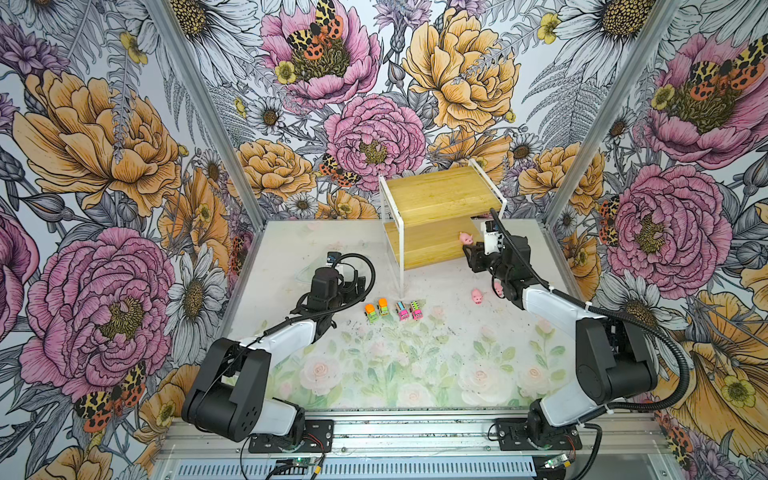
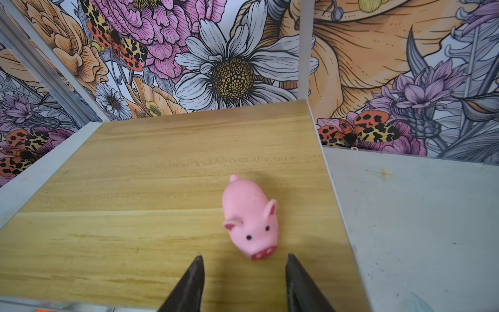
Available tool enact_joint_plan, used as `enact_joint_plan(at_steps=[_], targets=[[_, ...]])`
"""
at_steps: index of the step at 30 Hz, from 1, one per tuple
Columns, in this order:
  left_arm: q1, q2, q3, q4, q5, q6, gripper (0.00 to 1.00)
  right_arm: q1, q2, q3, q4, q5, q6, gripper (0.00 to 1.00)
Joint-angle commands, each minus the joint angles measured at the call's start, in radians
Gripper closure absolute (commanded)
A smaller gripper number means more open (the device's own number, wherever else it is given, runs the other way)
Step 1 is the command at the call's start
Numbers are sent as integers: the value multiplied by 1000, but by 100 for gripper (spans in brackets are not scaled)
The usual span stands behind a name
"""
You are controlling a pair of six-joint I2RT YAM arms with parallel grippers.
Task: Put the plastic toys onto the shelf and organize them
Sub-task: 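Nudge the pink pig farther onto the lower shelf with the right gripper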
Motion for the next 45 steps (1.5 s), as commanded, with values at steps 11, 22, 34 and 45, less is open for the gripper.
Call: enact_joint_plan(at_steps=[11,22,34,45], targets=[[-2,9,5,-5,10,14,1,-2,10,5,63,38,-33,47],[-1,11,6,-7,10,12,1,4,87,37,117,28,-22,47],[-1,11,7,-6,9,12,1,20,75,26,112,0,-6,53],[-1,12,7,-6,9,12,1,23,54,12,95,-49,-7,60]])
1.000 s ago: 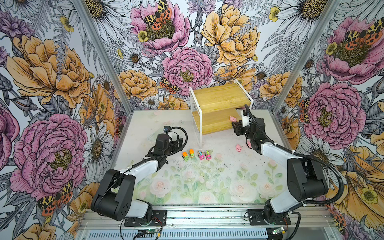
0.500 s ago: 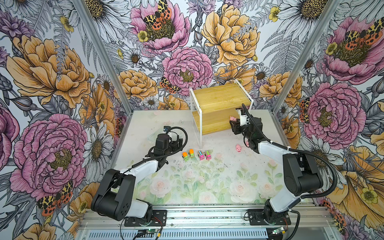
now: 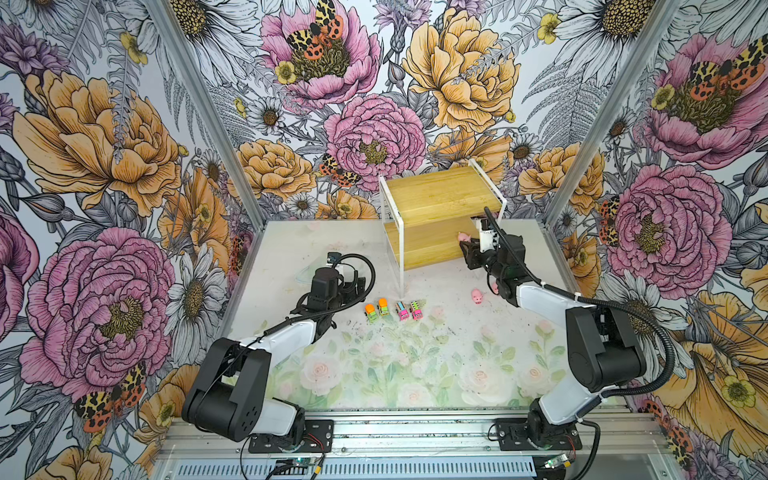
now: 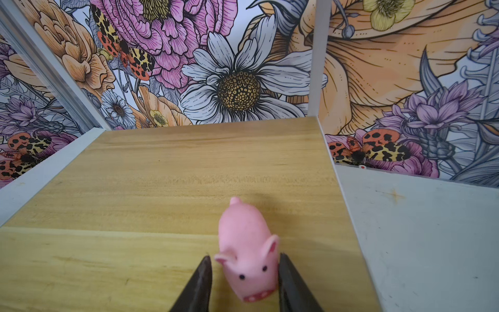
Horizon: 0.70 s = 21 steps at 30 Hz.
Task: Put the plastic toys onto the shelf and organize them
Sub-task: 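Nudge the pink pig farther onto the lower shelf with the right gripper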
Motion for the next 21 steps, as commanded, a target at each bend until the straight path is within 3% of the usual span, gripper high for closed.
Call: enact_joint_plan(at_steps=[1,9,21], targets=[[-1,11,6,0,9,12,1,12,-20,-11,-22,-27,10,60],[-2,11,5,0,12,12,1,15,-26,-11,-35,-28,22,65],[-1,11,5,0,15,14,1,15,-136,-70,-85,-9,5,54]])
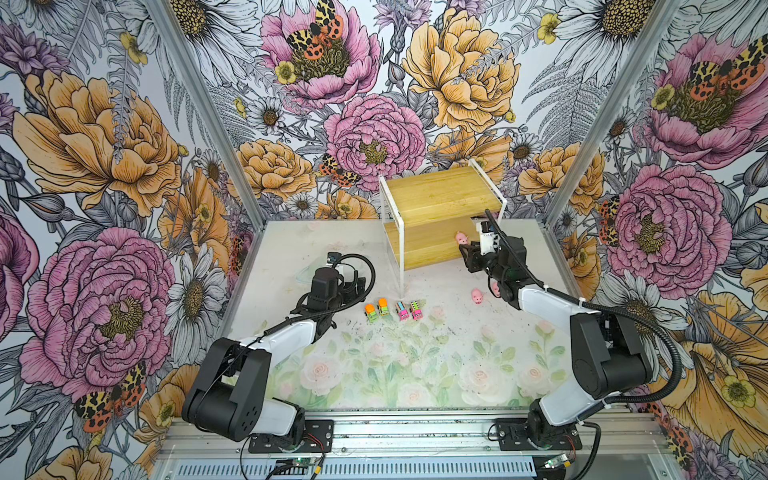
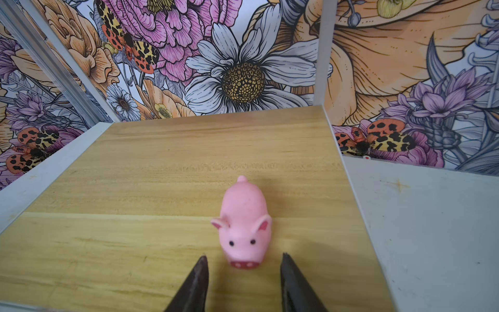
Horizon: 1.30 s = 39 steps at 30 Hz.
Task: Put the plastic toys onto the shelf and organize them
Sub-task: 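Nudge the pink pig farther onto the lower shelf with the right gripper, then withdraw the right gripper and lower it over the pigs on the table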
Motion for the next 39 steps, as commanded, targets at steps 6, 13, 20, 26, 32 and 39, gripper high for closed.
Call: enact_joint_plan(at_steps=[6,13,20,26,32,39], targets=[[0,11,7,0,21,14,1,2,-319,-142,-157,-66,16,51],[2,11,7,0,27,16,1,-94,-628,-287,-367,128,169,47],[2,2,1,0,32,18,1,-284,-606,-388,-452,189,337,46],[1,1,2,-1,33,18,1,-291,-437,-357,-452,267,439,46],[2,13,9,-1,34,19,1,-290,-322,-323,-439,386,598,49],[1,16,11,-3,35,18,1,-291,-167,-203,-442,395,623,47]])
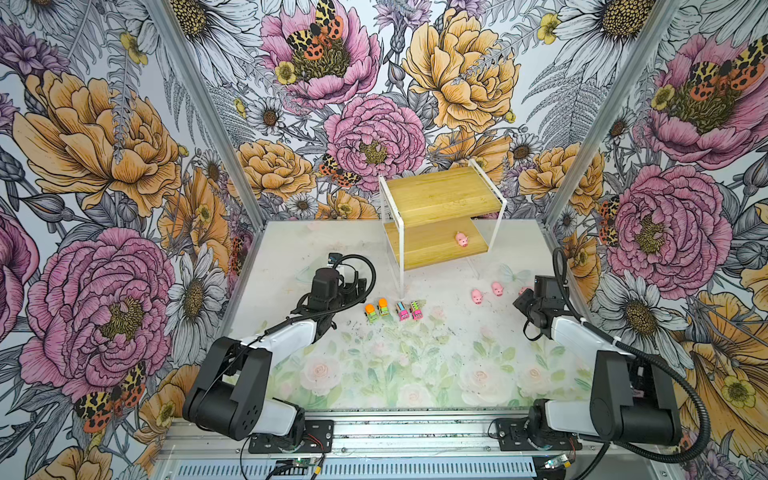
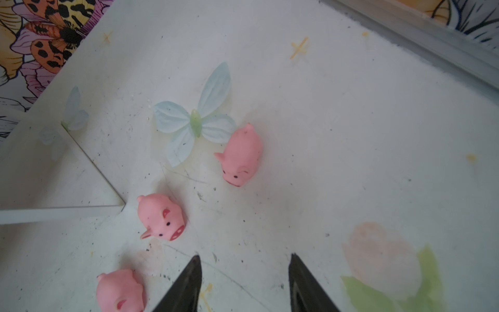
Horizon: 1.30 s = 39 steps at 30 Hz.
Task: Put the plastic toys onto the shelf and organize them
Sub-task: 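Withdraw the right gripper and lower it over the pigs on the table, then close the right gripper on a pink pig near the butterfly decal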
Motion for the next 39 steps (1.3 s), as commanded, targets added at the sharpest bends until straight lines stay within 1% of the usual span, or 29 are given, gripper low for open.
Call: enact_joint_plan(at_steps=[1,5,11,18,22,29,35,39], targets=[[2,7,11,-3,15,18,1,-4,74,78,18,38,46,47],[2,7,11,-4,15,18,1,-2,169,137,16,76,76,47],[2,7,11,-4,12,16,1,-2,248,181,7,119,116,47],[1,7,14,-7,12,18,1,-4,310,213,7,127,117,47],[3,8,13,-7,11,16,1,-6,360,250,7,105,117,47],[3,2,10,-9,8,13,1,-5,386,260,3,132,162,48],[6,2,10,-9,15,14,1,-3,416,309,-81,174,193,48],[7,-1,10,-9,20,13,1,0,422,313,-91,184,207,48]])
